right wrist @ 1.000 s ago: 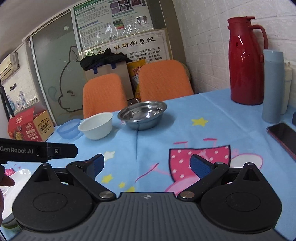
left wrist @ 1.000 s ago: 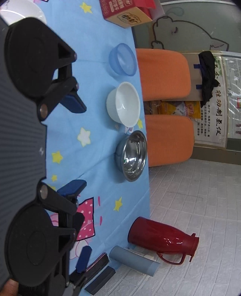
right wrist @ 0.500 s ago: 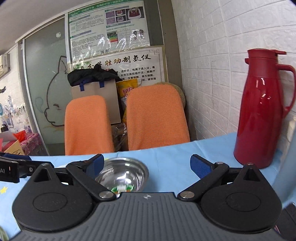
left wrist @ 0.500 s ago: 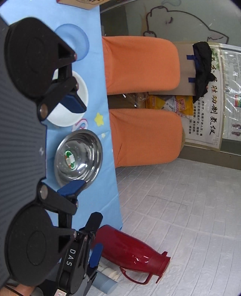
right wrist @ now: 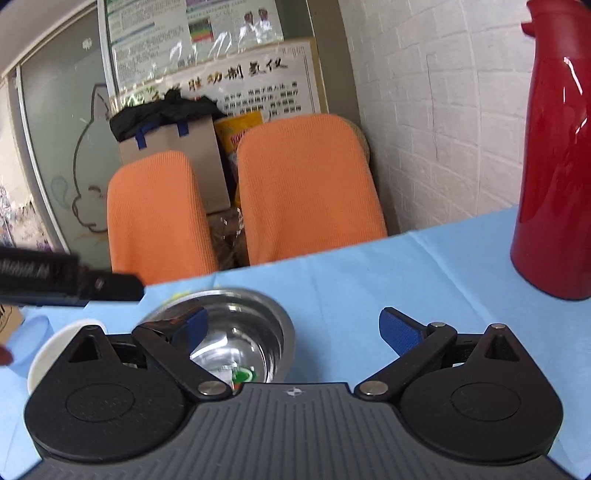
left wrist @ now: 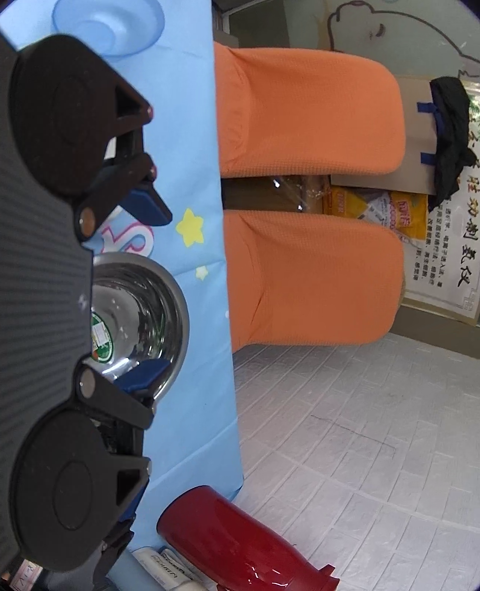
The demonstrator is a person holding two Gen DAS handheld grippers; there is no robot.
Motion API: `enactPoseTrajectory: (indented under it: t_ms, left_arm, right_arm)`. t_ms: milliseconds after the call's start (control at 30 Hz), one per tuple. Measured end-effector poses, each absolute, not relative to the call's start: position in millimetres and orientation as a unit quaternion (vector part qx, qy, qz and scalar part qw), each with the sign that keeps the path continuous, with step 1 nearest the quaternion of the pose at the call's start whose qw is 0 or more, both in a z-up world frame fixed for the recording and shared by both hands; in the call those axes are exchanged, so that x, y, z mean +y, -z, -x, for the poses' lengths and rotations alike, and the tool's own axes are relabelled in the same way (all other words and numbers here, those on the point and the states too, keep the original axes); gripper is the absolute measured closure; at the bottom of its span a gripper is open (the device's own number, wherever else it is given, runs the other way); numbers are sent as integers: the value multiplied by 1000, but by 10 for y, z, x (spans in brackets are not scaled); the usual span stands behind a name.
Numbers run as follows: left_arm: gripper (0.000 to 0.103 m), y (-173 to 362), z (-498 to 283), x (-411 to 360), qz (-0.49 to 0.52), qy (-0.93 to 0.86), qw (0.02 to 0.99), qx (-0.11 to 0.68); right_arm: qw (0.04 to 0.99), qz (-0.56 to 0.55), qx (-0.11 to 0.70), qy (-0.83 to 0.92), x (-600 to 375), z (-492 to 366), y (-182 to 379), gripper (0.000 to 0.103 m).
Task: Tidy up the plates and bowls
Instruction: 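Close the left gripper on the steel bowl rim while the right gripper grips it too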
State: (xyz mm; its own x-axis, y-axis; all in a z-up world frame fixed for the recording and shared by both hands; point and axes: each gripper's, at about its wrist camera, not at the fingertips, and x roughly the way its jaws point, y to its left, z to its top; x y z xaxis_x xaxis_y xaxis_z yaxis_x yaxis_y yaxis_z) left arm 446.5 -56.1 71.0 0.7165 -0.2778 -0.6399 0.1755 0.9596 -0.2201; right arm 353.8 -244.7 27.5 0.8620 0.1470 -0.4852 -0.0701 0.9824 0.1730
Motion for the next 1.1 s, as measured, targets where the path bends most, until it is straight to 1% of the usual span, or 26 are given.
enactPoseTrajectory:
  t_ms: [67,233,467,700,800,900,933,967,1033,1100]
  left_arm:
    - [31,-646,-4595,-595,68,141,915,373]
    - [32,-511,-4771,-677,42,160,910,380]
    - [32,-232,-4959,-702,52,148,896,416]
    - [32,-172,-4974,-840,17,157,895,417]
    - [35,-147,-4960,-881,8,164,893,420]
    - [44,-106,-4951,-929,-10,162,891,425]
    - [49,-96,-4948,-940,-16,160,891,425]
    - [50,-87,-4945,-952,-21,158,890,427]
    - [52,-92,-4924,-966,-24,153,892,425]
    - [52,-121,-4900,-962,-25,145,895,422]
  right_arm:
    - [958,-73,272,-48,-2449,-3576,-225,0]
    - [956,-66,282,-51,-2428,-3617,-177,0]
    - [947,-50,313,-59,-2288,-3761,-43,0]
    - [946,-30,315,-67,-2216,-3779,-3,0]
    - [948,-15,310,-69,-2182,-3770,4,0]
    - [948,3,308,-73,-2136,-3762,-18,0]
    - [948,4,309,-78,-2124,-3765,-29,10]
    - [947,2,310,-85,-2120,-3761,-38,19]
    - [944,-4,313,-101,-2091,-3761,-51,25]
    - [944,-7,314,-104,-2093,-3759,-62,25]
